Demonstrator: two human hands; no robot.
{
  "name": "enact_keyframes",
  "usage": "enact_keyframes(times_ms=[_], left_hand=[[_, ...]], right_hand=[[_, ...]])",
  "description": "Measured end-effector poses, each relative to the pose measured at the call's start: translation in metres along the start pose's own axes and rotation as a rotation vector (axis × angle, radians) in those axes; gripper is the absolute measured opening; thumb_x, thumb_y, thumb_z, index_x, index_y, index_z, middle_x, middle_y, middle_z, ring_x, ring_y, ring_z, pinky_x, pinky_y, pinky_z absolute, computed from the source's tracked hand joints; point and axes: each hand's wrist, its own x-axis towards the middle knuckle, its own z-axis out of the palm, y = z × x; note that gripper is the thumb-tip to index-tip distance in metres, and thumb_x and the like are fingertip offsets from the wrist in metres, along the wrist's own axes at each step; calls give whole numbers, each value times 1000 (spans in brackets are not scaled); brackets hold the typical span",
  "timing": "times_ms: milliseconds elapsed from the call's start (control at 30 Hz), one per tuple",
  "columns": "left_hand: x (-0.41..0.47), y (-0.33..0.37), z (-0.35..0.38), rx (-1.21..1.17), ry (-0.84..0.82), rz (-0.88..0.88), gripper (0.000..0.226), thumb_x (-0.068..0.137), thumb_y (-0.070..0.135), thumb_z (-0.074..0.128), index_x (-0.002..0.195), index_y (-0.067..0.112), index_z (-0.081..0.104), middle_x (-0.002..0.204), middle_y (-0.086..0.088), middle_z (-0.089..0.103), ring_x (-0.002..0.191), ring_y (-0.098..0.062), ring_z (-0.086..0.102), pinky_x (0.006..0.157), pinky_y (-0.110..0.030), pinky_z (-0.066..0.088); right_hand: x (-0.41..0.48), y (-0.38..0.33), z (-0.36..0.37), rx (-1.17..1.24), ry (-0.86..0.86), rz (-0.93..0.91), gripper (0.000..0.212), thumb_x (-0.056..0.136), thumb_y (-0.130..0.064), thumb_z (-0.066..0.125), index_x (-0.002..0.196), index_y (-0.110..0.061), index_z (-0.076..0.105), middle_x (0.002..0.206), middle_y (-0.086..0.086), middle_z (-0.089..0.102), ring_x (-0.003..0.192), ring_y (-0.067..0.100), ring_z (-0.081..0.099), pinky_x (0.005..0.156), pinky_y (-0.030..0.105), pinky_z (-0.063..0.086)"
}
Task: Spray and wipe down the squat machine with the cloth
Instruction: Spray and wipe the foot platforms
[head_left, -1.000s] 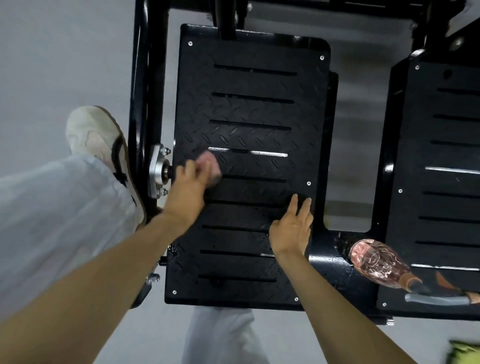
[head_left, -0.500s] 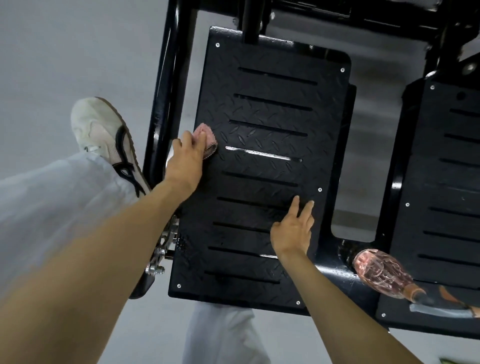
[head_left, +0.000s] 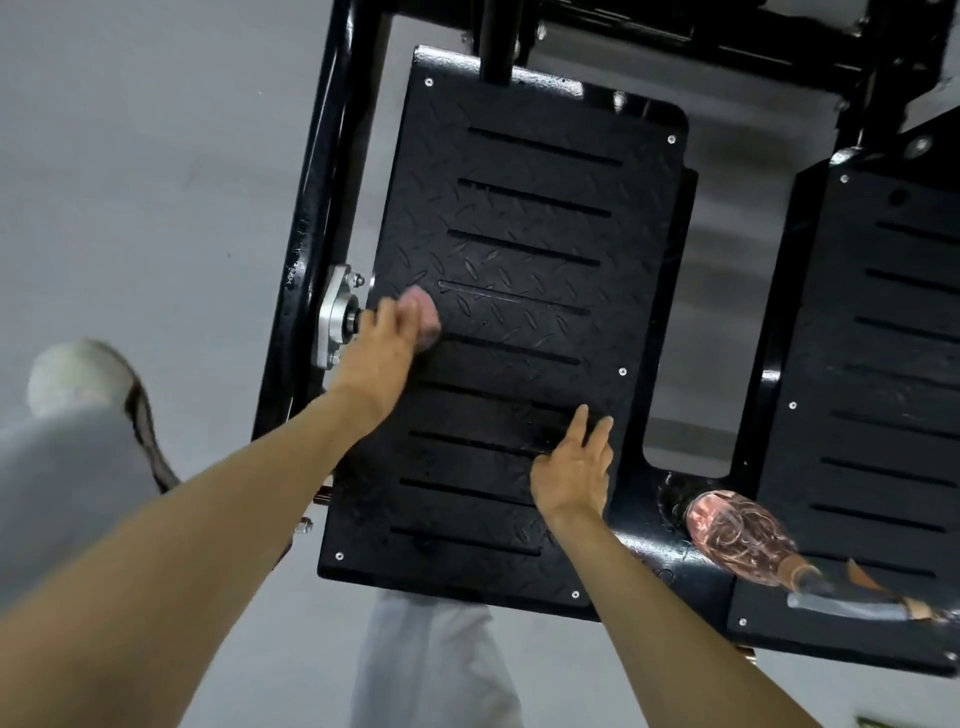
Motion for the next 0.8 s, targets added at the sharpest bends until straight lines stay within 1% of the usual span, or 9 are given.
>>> enact_keyframes(times_ms=[67, 133, 233, 367, 433, 500, 567, 700, 800], left_hand=[[15, 16, -6, -187, 53, -202, 75, 83, -2, 59, 145, 4, 17, 136, -21, 26, 121, -36, 37, 91, -38, 50], [23, 39, -6, -237, 80, -246, 75, 84, 0, 59, 145, 4, 17, 139, -21, 24, 121, -36, 35, 91, -35, 48], [23, 80, -2, -176, 84, -6, 77, 82, -3, 55, 146, 10, 14, 137, -16, 24, 117, -33, 35, 83, -37, 53], [13, 106, 9, 129, 24, 434, 76, 88, 3, 51, 150, 10, 8, 142, -13, 19, 120, -32, 33, 89, -38, 47], [14, 97, 6, 214, 31, 559, 77, 88, 2, 52, 151, 10, 7, 143, -13, 20, 121, -31, 33, 94, -38, 44], [19, 77, 0, 284, 39, 594, 84, 83, 0, 56, 150, 10, 6, 141, -12, 20, 120, -31, 34, 97, -40, 41], [24, 50, -7, 264, 42, 463, 89, 78, -4, 58, 149, 12, 7, 137, -12, 22, 119, -31, 34, 98, -41, 41], [26, -8, -1, 31, 106, 41, 81, 76, -8, 59, 145, 12, 22, 131, -16, 31, 114, -34, 37, 87, -39, 51], [19, -15, 10, -44, 121, -69, 76, 78, -10, 54, 144, 13, 25, 131, -17, 31, 113, -35, 37, 81, -40, 54]], right_hand=[[4, 6, -1, 8, 7, 21, 78, 93, -12, 45, 153, -14, -5, 158, 15, -13, 143, 31, 9, 113, 40, 26], [7, 11, -1, 19, 12, 40, 79, 93, -12, 46, 153, -14, -5, 158, 15, -12, 143, 31, 10, 113, 41, 27], [11, 16, -3, 6, 26, 47, 80, 92, -14, 48, 153, -14, -5, 158, 15, -12, 142, 31, 13, 111, 41, 31], [18, 17, -5, -24, 44, 59, 83, 91, -14, 51, 153, -13, -5, 158, 15, -13, 142, 31, 13, 110, 40, 31], [21, 14, -9, -16, 60, 76, 83, 91, -14, 51, 153, -13, -4, 158, 15, -13, 142, 31, 12, 110, 40, 31], [24, 9, -12, -2, 71, 90, 82, 91, -14, 50, 153, -12, -4, 157, 16, -13, 142, 32, 11, 110, 41, 32], [25, 1, -13, 9, 75, 85, 81, 92, -14, 50, 152, -12, -4, 157, 16, -14, 142, 32, 11, 110, 41, 32], [27, -14, -11, 17, 87, 46, 80, 92, -15, 49, 152, -12, -3, 157, 16, -14, 142, 32, 10, 112, 43, 30], [23, -21, -7, 25, 87, 49, 79, 93, -16, 49, 153, -11, -2, 157, 16, -13, 143, 33, 8, 112, 44, 30]])
